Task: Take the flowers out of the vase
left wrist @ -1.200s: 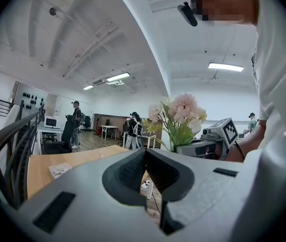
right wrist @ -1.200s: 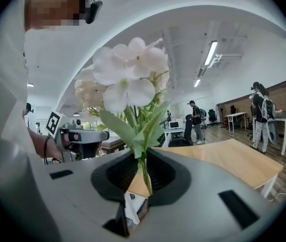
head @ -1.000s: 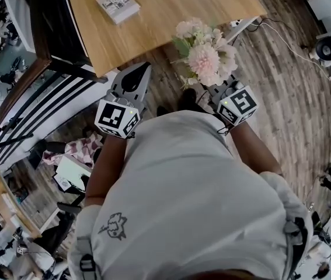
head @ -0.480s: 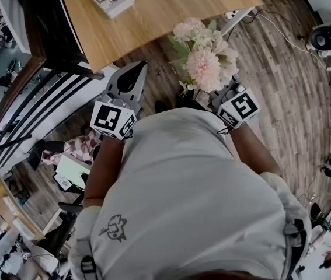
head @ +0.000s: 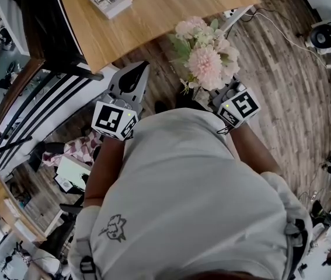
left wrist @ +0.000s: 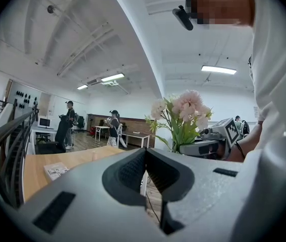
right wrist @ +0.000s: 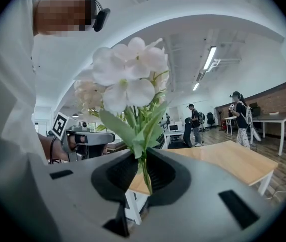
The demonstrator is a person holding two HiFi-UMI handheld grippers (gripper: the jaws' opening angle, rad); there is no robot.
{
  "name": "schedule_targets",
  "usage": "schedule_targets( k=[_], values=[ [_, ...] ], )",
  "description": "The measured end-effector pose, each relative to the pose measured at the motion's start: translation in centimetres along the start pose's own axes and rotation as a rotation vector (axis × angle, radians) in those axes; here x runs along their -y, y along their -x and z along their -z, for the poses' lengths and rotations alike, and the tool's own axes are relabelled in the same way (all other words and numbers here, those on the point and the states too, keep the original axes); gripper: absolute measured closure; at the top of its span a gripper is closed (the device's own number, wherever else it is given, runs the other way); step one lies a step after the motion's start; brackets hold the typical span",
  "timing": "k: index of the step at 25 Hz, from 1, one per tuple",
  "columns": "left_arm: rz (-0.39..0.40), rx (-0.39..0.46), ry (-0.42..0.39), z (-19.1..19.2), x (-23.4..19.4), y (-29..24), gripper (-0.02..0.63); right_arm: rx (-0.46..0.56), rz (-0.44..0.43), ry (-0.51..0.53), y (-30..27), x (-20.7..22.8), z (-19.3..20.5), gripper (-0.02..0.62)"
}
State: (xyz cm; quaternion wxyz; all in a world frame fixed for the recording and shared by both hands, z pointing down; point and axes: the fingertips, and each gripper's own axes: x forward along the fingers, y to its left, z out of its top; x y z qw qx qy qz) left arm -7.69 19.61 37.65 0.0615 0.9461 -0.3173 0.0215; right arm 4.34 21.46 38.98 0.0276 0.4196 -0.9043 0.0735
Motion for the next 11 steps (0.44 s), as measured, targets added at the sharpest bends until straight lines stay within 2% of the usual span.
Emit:
schedule_targets(
  k=[11],
  values=[
    [0.023,0.001,0.006,-0.42,0.27,-0.72,0.601,-0.005,0.017,-0.002,0.35,0.43,-0.46,0.541]
  ],
)
